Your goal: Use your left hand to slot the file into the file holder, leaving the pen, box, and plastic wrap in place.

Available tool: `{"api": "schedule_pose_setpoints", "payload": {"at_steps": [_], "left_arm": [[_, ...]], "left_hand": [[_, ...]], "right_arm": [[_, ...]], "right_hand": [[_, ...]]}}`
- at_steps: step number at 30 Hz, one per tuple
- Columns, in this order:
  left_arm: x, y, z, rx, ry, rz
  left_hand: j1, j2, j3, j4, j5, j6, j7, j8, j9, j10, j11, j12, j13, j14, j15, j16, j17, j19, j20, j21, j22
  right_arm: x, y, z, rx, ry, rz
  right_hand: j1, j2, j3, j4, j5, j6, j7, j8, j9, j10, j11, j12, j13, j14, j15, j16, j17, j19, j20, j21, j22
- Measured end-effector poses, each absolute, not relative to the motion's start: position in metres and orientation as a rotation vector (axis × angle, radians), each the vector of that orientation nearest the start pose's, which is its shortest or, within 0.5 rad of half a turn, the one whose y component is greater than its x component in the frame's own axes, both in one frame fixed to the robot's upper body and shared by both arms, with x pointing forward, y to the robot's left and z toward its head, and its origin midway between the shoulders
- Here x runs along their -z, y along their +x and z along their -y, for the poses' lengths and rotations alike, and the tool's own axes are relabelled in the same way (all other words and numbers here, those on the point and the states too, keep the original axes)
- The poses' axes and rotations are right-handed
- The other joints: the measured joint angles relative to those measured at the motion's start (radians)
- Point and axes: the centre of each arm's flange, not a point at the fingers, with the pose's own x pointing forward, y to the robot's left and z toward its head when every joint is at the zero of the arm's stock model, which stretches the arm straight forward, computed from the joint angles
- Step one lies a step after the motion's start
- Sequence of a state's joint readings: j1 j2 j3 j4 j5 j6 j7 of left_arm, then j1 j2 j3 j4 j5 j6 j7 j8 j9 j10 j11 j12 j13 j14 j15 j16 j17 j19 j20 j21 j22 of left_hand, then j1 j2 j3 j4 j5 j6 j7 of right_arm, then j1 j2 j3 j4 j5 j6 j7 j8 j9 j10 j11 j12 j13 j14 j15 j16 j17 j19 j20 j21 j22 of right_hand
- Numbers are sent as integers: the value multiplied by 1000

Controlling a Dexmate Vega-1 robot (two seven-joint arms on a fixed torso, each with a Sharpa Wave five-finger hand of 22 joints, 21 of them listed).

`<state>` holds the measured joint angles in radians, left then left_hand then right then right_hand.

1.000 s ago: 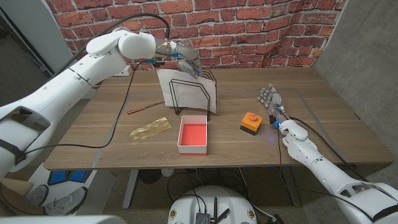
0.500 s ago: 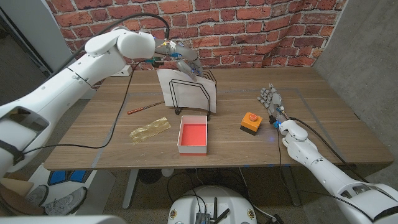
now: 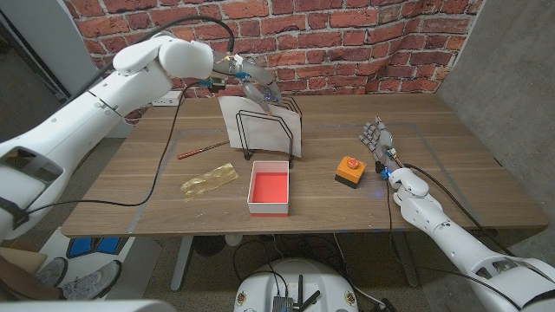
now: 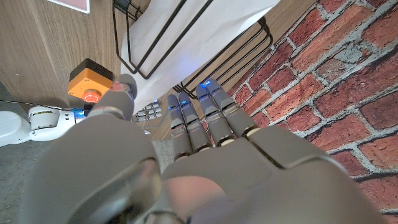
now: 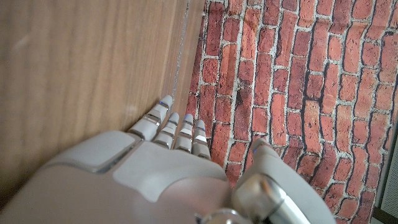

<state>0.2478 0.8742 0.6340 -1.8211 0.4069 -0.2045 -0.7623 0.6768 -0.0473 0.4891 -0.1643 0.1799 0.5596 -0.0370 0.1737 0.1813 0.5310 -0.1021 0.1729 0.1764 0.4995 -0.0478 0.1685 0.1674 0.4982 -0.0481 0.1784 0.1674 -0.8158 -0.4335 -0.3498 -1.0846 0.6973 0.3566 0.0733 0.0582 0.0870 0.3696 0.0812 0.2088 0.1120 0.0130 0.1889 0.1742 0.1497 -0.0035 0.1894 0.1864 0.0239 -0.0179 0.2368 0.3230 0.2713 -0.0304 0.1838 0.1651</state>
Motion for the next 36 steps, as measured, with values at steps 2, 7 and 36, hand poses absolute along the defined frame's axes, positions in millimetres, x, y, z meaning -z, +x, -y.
{"api": "schedule_pose_setpoints", "payload": {"at_steps": [2, 7, 36], "left_arm": [[-215, 514, -173, 468, 1920, 719], [-216, 512, -177, 460, 1907, 712], [-210, 499, -206, 342, 1705, 715]], "left_hand": [[0, 0, -5, 2, 0, -8, 1, 0, 0, -20, 3, 0, 0, -19, 0, 0, 0, -14, 2, 0, 0], [-51, 29, -33, 31, 0, -51, 16, 0, 0, -61, 26, 0, 0, -47, 3, 0, 1, -47, 3, 0, 0], [-200, 93, -63, 69, -7, -217, 35, -4, -5, -216, 74, 0, 0, -197, 14, 0, 0, -154, 6, 0, 0]], "right_arm": [[75, 677, 315, -135, 140, 525], [75, 676, 314, -135, 136, 527], [71, 675, 313, -135, 128, 534]], "right_hand": [[0, 0, 0, 0, 0, 0, 0, 0, 0, 0, 0, 0, 0, 0, 0, 0, 0, 0, 0, 0, 0], [0, 0, -4, -4, 0, 0, 0, 0, 0, 0, 0, 0, 0, 0, 0, 0, 0, 0, 0, 0, 0], [0, 0, -5, -4, -6, 0, 0, 0, 0, 0, 0, 0, 0, 0, 0, 0, 0, 0, 0, 0, 0]]}}
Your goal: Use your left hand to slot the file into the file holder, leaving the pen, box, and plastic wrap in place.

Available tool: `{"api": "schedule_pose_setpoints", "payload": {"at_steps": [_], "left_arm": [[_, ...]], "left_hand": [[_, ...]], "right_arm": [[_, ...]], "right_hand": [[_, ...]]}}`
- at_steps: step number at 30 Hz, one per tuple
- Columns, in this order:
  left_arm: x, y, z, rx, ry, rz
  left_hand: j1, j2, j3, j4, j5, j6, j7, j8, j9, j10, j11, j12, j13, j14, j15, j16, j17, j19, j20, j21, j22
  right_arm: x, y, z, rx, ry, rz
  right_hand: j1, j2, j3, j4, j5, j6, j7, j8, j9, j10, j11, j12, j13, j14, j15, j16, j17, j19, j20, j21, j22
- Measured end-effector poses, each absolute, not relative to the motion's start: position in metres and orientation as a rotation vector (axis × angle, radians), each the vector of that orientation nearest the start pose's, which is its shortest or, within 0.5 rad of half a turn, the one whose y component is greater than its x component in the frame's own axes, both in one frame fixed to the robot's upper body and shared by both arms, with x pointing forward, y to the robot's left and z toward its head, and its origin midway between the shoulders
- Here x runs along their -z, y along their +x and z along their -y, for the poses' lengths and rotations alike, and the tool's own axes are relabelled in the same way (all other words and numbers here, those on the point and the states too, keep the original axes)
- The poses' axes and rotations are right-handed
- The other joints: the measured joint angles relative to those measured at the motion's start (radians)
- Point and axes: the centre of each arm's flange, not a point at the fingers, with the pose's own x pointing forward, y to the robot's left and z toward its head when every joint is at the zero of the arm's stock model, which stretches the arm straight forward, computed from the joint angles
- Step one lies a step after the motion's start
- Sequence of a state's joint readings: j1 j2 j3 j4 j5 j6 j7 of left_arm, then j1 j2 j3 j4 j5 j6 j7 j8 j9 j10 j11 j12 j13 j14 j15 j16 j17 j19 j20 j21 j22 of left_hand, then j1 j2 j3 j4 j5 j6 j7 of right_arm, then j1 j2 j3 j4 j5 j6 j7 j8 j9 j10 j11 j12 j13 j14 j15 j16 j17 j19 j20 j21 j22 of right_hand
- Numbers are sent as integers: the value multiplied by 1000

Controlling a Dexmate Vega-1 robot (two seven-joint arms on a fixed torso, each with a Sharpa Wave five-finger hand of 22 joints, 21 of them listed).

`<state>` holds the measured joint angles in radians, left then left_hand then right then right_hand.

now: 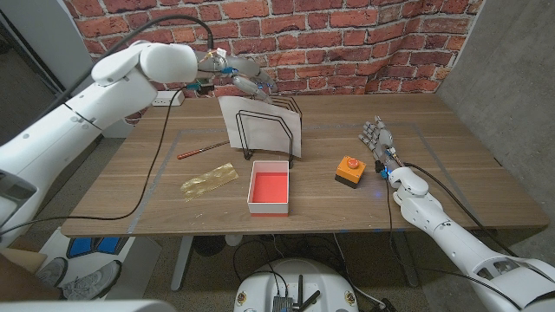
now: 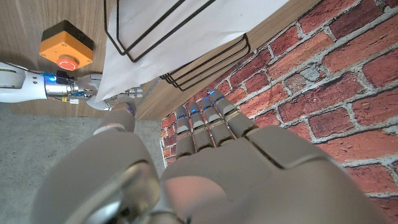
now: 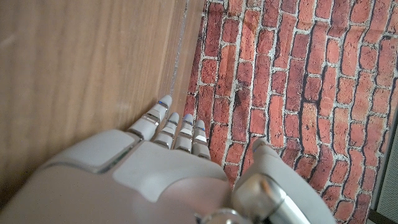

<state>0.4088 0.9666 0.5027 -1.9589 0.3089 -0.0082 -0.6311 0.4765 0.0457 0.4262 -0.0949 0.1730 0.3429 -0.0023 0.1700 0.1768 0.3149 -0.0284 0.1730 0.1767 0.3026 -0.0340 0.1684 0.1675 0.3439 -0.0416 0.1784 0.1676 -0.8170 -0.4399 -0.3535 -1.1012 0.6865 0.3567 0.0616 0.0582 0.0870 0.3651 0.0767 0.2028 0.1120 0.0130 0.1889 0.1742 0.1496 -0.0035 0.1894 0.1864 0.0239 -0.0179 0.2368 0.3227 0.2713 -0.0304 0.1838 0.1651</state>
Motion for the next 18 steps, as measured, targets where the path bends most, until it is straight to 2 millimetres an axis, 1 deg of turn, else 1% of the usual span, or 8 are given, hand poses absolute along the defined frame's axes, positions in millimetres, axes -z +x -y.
{"api": "schedule_pose_setpoints", "payload": {"at_steps": [2, 3, 8, 9, 11, 14, 16, 18], "left_arm": [[-206, 498, -207, 345, 1705, 712], [-209, 498, -210, 312, 1662, 732], [-199, 497, -213, 319, 1660, 720], [-203, 496, -216, 282, 1609, 749], [-201, 497, -219, 277, 1588, 753], [-199, 497, -222, 264, 1553, 763], [-198, 498, -225, 247, 1518, 781], [-197, 498, -227, 239, 1501, 788]], "left_hand": [[-7, 3, 0, 0, 0, -14, -1, 0, 0, -18, 1, 0, 0, -14, 4, 0, 0, -9, -2, 0, 0], [-10, 7, 0, 0, 0, -19, -2, 0, 0, -24, -3, 0, 0, -21, 4, 0, 0, -16, -1, -4, 0], [-32, 18, 0, 0, 0, -69, 4, 0, 0, -74, 9, 0, 0, -59, 16, 0, 0, -55, 0, -4, 0], [-38, 24, 0, 0, 0, -85, 6, -1, 0, -85, 18, 0, 0, -71, 22, 0, 0, -68, 1, -4, 0], [-54, 33, 0, 0, 0, -115, 10, -4, 0, -112, 24, 0, 0, -95, 31, 0, 0, -91, 2, -4, 0], [-75, 43, 0, 0, 0, -149, 13, -4, 0, -143, 28, 0, 0, -119, 44, 0, 0, -117, 4, -4, 0], [-79, 46, 0, 0, 0, -154, 12, -4, 0, -152, 29, 0, 0, -130, 45, 0, 0, -124, 0, -4, 0], [-92, 47, -4, 4, 0, -160, 16, -4, 0, -165, 31, 0, -3, -134, 49, 0, 0, -133, 2, -4, 0]], "right_arm": [[71, 675, 313, -135, 127, 534], [71, 675, 313, -135, 127, 534], [70, 675, 313, -136, 121, 536], [68, 675, 313, -136, 117, 538], [68, 675, 313, -137, 114, 539], [66, 675, 313, -138, 107, 543], [64, 674, 313, -139, 101, 547], [63, 674, 313, -140, 98, 549]], "right_hand": [[0, 0, 0, 0, 0, 0, 0, 0, 0, 0, 0, 0, 0, 0, 0, 0, 0, 0, 0, 0, 0], [0, 0, 0, 0, 0, 0, 0, 0, 0, 0, 0, 0, 0, 0, 0, 0, 0, 0, 0, 0, 0], [0, 0, 0, 0, 0, 0, 0, 0, 0, 0, 0, 0, 0, 0, 0, 0, 0, 0, 0, 0, 0], [0, 0, 0, 0, 0, 0, 0, 0, 0, 0, 0, 0, 0, 0, 0, 0, 0, 0, 0, 0, 0], [0, 0, 0, 0, 0, 0, 0, 0, 0, 0, 0, 0, 0, 0, 0, 0, 0, 0, 0, 0, 0], [0, 0, 0, 0, 0, 0, 0, 0, 0, 0, 0, 0, 0, 0, 0, 0, 0, 0, 0, 0, 0], [0, 0, 0, 0, 0, 0, 0, 0, 0, 0, 0, 0, 0, 0, 0, 0, 0, 0, 0, 0, 0], [0, 0, 0, 0, 0, 0, 0, 0, 0, 0, 0, 0, 0, 0, 0, 0, 0, 0, 0, 0, 0]]}}
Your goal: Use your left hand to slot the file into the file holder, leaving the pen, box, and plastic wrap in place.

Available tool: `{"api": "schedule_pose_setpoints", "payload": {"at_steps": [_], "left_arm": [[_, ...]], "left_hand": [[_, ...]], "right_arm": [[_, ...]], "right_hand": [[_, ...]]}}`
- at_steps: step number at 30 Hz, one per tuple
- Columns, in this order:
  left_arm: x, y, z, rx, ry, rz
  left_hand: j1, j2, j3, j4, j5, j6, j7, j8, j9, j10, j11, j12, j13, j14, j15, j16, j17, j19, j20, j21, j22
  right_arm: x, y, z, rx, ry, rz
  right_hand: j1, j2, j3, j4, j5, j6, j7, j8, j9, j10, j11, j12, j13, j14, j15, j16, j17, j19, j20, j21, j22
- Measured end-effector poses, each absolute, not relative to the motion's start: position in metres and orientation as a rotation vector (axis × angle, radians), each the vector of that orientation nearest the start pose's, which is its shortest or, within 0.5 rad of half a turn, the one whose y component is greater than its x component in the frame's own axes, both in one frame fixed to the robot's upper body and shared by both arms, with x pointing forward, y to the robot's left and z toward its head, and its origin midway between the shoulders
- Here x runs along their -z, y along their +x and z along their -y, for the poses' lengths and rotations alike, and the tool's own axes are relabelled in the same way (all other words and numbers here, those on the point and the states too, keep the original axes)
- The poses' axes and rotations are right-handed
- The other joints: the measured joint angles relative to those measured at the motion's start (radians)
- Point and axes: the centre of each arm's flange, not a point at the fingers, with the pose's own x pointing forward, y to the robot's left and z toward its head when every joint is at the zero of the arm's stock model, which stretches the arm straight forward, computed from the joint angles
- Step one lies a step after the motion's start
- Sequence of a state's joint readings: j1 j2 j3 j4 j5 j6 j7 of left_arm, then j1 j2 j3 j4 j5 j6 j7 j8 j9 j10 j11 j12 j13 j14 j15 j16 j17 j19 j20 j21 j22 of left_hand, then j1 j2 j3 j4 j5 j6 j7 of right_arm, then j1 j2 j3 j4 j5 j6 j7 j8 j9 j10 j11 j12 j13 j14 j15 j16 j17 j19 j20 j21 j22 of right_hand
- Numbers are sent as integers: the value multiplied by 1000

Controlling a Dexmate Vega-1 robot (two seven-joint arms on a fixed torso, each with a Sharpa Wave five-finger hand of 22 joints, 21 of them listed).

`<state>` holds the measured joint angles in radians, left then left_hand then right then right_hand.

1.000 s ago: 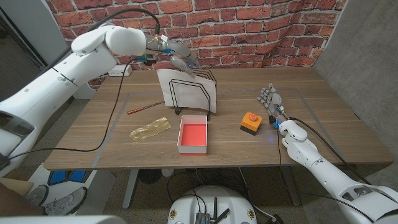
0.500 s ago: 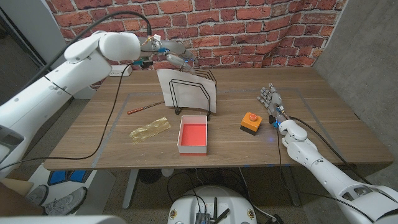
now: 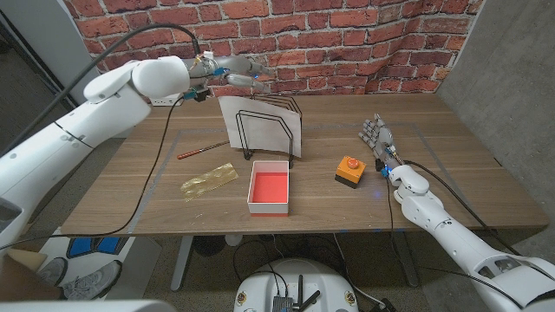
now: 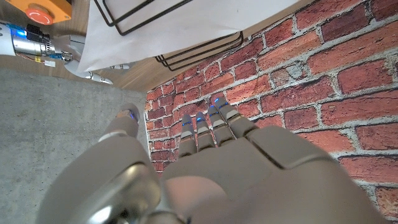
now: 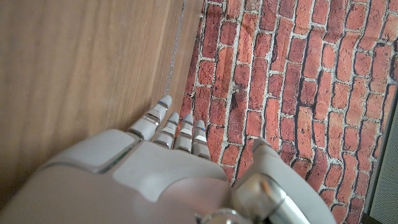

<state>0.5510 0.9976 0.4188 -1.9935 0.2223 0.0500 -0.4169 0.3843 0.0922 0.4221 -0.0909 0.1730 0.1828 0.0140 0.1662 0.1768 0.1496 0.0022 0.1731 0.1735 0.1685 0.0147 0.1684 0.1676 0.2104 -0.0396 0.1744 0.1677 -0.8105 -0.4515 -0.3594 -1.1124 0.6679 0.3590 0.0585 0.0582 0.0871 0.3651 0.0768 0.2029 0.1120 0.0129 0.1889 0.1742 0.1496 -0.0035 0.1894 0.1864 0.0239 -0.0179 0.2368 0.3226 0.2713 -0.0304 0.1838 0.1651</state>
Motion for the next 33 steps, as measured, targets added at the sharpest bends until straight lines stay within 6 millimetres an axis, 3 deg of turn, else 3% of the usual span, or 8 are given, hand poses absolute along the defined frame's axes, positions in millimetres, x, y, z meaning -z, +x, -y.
{"api": "schedule_pose_setpoints", "payload": {"at_steps": [23, 33], "left_arm": [[-172, 524, -262, 128, 1213, 850], [-154, 532, -278, 73, 1095, 867]], "left_hand": [[-84, 30, -14, 31, 0, -53, 4, 0, -5, -62, 23, 0, -1, -69, 15, 0, 3, -58, -1, 0, 0], [-116, 37, -22, 39, 0, -80, 2, 0, -5, -97, 32, 0, -1, -92, 25, 0, 2, -75, 4, 0, 0]], "right_arm": [[45, 669, 308, -135, 8, 602], [39, 665, 305, -120, -13, 625]], "right_hand": [[0, 0, 0, 0, 0, 0, 0, 0, 0, 0, 0, 0, 0, -4, -4, 0, 5, -4, -4, 0, 0], [0, 0, 0, 0, 0, -7, 0, -4, 0, -4, -4, 0, 0, -22, -4, -5, 5, -58, -11, -8, 0]]}}
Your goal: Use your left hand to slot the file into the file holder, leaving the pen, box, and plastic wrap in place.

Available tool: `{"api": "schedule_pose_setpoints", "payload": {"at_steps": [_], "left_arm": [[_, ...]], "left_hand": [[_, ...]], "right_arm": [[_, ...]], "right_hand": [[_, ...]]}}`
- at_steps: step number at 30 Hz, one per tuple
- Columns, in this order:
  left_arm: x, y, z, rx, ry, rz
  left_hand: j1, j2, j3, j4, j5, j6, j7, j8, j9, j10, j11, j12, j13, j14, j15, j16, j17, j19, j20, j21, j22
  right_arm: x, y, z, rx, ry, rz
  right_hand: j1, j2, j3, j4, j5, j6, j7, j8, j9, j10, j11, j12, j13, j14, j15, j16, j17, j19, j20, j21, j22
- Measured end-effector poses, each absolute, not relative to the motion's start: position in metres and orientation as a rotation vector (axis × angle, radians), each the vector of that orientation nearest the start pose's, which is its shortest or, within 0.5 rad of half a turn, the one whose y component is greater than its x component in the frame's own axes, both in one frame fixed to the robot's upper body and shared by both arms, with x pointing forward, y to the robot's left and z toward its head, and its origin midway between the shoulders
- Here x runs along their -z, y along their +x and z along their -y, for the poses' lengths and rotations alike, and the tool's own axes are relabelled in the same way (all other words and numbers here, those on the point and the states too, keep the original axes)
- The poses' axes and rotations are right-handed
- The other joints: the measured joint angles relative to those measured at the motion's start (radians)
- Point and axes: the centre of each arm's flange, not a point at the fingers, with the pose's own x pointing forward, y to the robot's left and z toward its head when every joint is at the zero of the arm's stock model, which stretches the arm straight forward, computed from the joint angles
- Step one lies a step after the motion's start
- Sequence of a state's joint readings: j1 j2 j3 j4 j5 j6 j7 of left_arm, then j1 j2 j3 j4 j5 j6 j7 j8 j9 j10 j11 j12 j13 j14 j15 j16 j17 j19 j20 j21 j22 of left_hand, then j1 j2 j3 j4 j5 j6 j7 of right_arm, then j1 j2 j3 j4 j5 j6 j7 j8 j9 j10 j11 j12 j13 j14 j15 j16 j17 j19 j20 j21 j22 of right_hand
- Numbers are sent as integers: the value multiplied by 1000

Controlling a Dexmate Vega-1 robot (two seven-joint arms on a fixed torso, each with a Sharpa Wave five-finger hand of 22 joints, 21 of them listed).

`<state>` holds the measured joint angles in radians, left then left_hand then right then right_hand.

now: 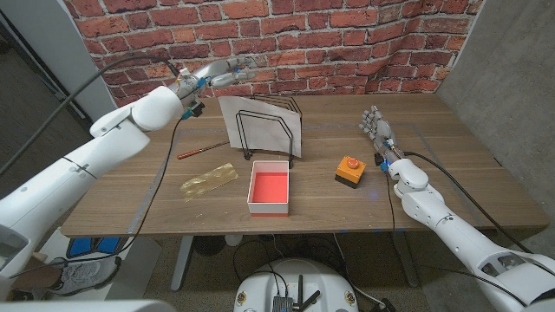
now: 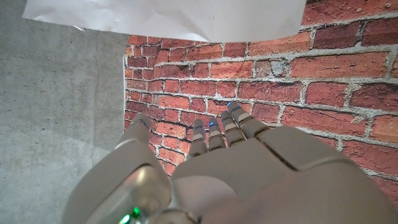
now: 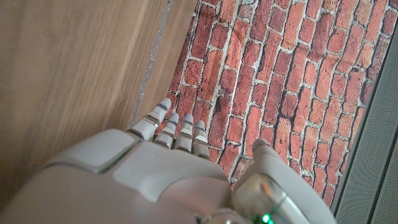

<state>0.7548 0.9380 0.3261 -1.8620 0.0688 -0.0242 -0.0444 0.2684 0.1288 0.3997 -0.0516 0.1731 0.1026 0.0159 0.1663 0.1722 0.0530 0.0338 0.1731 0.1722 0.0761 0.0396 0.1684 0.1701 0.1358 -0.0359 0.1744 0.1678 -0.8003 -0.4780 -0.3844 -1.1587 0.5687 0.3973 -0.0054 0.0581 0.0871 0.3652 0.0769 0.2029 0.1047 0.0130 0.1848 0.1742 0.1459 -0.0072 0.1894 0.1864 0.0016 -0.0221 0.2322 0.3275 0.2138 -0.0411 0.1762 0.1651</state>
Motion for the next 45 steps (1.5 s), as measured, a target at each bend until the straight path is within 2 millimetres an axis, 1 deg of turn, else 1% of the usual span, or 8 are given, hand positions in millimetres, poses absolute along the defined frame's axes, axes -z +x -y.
{"api": "schedule_pose_setpoints", "payload": {"at_steps": [11, 14, 20, 23, 30, 32, 34, 45], "left_arm": [[-130, 539, -293, 15, 917, 907], [-124, 542, -296, 7, 868, 917], [-110, 548, -303, -9, 764, 931], [-101, 553, -306, -15, 733, 918], [-82, 563, -313, -34, 626, 907], [-76, 567, -314, -37, 616, 894], [-73, 568, -317, -39, 546, 908], [-42, 585, -319, -61, 429, 869]], "left_hand": [[-30, 2, -2, 10, 5, -19, 2, 0, 0, -13, -2, 0, 0, -9, -2, 0, 0, -4, -4, 0, 0], [-30, 2, -7, 15, 5, -19, 2, 0, 0, -17, 1, 0, 0, -18, -1, 0, 0, -8, 0, 0, 0], [-43, 7, -5, 22, 5, -27, 10, 0, 0, -27, 2, 0, 0, -27, 2, 0, 0, -18, 0, 0, 0], [-51, 7, -7, 23, 9, -38, 11, 0, 0, -34, -2, 0, 0, -32, -4, 0, 0, -19, 0, 0, 0], [-65, 11, -6, 31, 9, -57, 15, 0, 0, -53, 0, 0, 0, -48, -1, 0, 0, -38, -2, 0, 0], [-73, 11, -6, 31, 9, -62, 20, 0, 0, -57, 0, 0, 0, -52, 2, 0, 0, -42, 2, 0, 0], [-73, 11, -6, 31, 9, -65, 18, 0, 0, -59, 2, 0, 0, -61, 0, 0, 0, -48, -2, 0, 0], [-85, 9, -8, 38, 9, -73, 20, 0, 0, -67, 0, 0, 0, -62, 2, 0, 0, -48, -2, 0, 0]], "right_arm": [[36, 662, 304, -115, -19, 652], [37, 662, 303, -115, -19, 655], [37, 659, 302, -118, -20, 660], [37, 659, 302, -116, -20, 660], [37, 657, 300, -118, -23, 654], [40, 657, 300, -116, -23, 647], [35, 655, 298, -122, -25, 655], [36, 656, 297, -125, -22, 648]], "right_hand": [[-7, 6, -6, 6, 0, -16, 1, -4, 0, -4, -4, 0, 0, -5, -5, 0, 0, -16, 5, 0, 0], [-16, -3, -10, 10, 0, -26, -5, -8, -2, -9, 2, 0, 0, -12, -8, -6, 0, -20, 1, 0, 0], [-26, -5, -22, 22, 0, -45, 2, -8, -2, -27, -5, -5, -3, -28, -13, -14, 0, -38, 2, 0, 0], [-30, -9, -21, 29, 0, -54, 3, -11, -2, -35, -2, -6, -5, -36, -11, -15, 0, -45, 2, 0, 0], [-40, -8, -25, 34, 0, -64, 3, -11, -2, -47, -7, -8, -5, -46, -11, -22, 0, -63, 5, 0, 0], [-40, -8, -25, 42, 0, -70, 9, -11, -2, -49, -8, -8, -5, -51, -15, -22, 0, -62, 5, 0, 0], [-40, -8, -25, 42, 0, -70, 9, -11, -2, -49, -9, -8, -5, -51, -15, -22, 0, -62, 5, 0, 0], [-45, -13, -29, 46, 4, -70, 9, -11, -2, -52, -5, -8, -5, -57, -11, -21, -3, -66, 2, 0, 0]]}}
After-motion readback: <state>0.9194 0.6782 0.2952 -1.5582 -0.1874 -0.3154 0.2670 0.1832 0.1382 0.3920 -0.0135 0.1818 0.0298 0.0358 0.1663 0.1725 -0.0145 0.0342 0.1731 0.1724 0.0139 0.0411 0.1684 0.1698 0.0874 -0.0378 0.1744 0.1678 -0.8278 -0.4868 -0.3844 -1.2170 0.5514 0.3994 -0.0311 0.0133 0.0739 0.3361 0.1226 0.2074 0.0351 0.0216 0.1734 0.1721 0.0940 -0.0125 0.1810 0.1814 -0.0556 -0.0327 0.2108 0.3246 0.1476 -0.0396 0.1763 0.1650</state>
